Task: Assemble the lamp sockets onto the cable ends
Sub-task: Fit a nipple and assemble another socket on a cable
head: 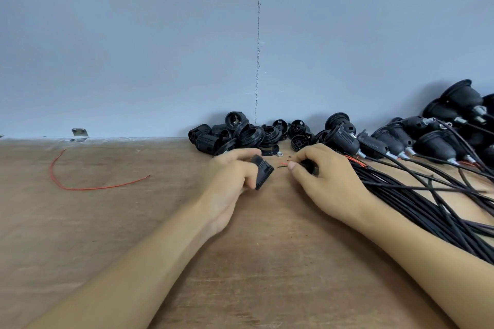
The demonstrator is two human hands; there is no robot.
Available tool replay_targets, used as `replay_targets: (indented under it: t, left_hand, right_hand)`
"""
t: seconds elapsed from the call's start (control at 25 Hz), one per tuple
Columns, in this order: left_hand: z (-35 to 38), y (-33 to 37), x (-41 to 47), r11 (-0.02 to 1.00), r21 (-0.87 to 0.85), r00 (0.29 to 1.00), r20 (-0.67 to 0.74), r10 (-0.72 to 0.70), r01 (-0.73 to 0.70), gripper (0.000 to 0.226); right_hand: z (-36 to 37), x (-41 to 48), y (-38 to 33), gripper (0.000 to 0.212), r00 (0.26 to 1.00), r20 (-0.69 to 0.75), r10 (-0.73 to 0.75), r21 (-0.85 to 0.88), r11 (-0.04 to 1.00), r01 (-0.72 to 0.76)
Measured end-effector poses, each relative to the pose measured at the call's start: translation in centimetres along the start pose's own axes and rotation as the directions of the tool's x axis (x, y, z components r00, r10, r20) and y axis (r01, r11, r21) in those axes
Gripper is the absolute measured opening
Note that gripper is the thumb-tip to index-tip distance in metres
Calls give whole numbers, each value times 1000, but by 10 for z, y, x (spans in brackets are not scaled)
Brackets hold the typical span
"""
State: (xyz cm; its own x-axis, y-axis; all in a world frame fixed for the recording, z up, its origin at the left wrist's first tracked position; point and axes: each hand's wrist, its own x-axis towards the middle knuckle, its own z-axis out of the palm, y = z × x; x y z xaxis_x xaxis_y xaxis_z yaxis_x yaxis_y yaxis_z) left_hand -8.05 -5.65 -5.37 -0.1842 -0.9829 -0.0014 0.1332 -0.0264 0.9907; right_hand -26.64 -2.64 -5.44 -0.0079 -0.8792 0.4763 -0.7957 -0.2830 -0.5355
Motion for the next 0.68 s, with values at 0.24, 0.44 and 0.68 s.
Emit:
replay_targets:
  t: [0.24,0.44,0.68]
  left_hand:
    - [-4,-2,-6,971,223,994,84,74,-91,55]
    - [-6,-2,-9,903,365,971,152,184,-228,54]
    - [-4,-6,-11,805,495,943,222,248,-328,50]
  right_hand:
    - [-4,0,-1,10,993,-13,115,169,979,-111]
    - [-7,-1,-2,10,983,39,177,269,946,-181]
    - [-4,-1,-2,12,981,80,179,269,943,-194]
